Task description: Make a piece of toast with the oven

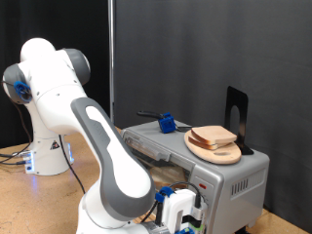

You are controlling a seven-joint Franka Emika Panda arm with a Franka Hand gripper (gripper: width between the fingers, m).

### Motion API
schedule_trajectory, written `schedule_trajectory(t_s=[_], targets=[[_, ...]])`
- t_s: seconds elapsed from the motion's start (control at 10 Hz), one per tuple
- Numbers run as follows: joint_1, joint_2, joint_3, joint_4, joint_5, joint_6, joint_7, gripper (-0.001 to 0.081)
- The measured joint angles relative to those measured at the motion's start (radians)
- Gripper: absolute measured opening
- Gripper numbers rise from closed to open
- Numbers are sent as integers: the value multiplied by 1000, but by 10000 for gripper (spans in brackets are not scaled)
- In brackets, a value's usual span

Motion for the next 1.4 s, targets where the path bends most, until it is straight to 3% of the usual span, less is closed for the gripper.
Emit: schedule_trajectory(t_s=[0.5, 0.6, 0.7, 0.8, 0.9, 1.1, 1.2, 1.3, 1.4], targets=[[-1, -2, -2, -8, -3, 10, -24, 5], [-2, -2, -3, -14, -3, 20, -54, 171], [-4, -2, -4, -21, -3, 29, -78, 171], [-6, -3, -6, -26, -3, 32, -93, 354], [-11, -4, -9, -35, -7, 31, -105, 354], [-20, -4, -13, -59, -15, 17, -135, 671], [-24, -4, -13, -68, -15, 11, -146, 671], [-28, -4, -13, -78, -12, 11, -162, 767], [-32, -6, -10, -86, -5, 11, -174, 796]])
